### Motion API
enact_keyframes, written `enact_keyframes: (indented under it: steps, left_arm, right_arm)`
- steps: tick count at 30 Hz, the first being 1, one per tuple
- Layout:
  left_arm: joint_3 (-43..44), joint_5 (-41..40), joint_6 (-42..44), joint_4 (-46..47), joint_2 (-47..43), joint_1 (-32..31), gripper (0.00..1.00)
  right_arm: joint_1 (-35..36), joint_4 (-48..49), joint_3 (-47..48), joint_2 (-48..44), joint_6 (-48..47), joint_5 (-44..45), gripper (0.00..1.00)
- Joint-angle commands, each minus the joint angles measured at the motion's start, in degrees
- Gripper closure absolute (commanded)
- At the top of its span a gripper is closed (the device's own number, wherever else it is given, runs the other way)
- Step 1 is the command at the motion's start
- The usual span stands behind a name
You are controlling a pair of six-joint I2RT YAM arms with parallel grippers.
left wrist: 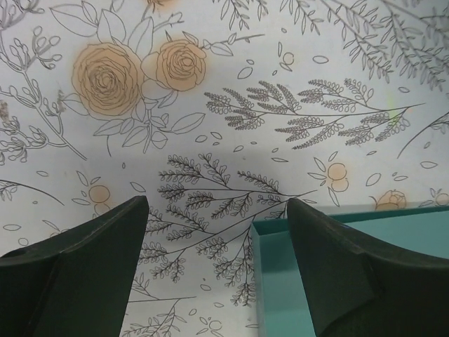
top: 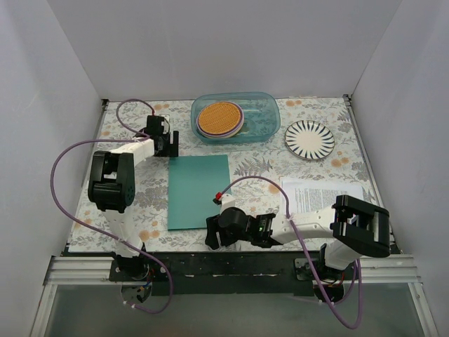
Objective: Put the files into the folder
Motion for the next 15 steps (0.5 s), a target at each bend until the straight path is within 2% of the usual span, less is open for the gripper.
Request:
enact_keyframes:
  steps: [1, 6, 9, 15]
  left_arm:
    - [1.9, -6.6, 0.0, -0.1, 0.6, -0.3, 0.2]
    - [1.3, -6.0, 0.3, -1.0, 0.3, -0.5, 0.22]
    - [0.2, -4.4, 0.6, -2.3, -1.2, -1.0, 0.25]
    - [-3.8, -1.7, 0.6, -5.5, -6.4, -3.6, 0.28]
  right_arm:
    - [-1.6, 0.2, -1.7, 0.8, 3.4, -0.2, 0.26]
    - [-2.3, -1.3, -1.8, 0.9, 4.4, 0.9, 0.27]
    - [-4.1, -4.5, -2.0, 2.7, 7.1, 0.8, 0.29]
    - [-6.7, -3.8, -4.9, 2.9, 9.1, 0.1, 0.31]
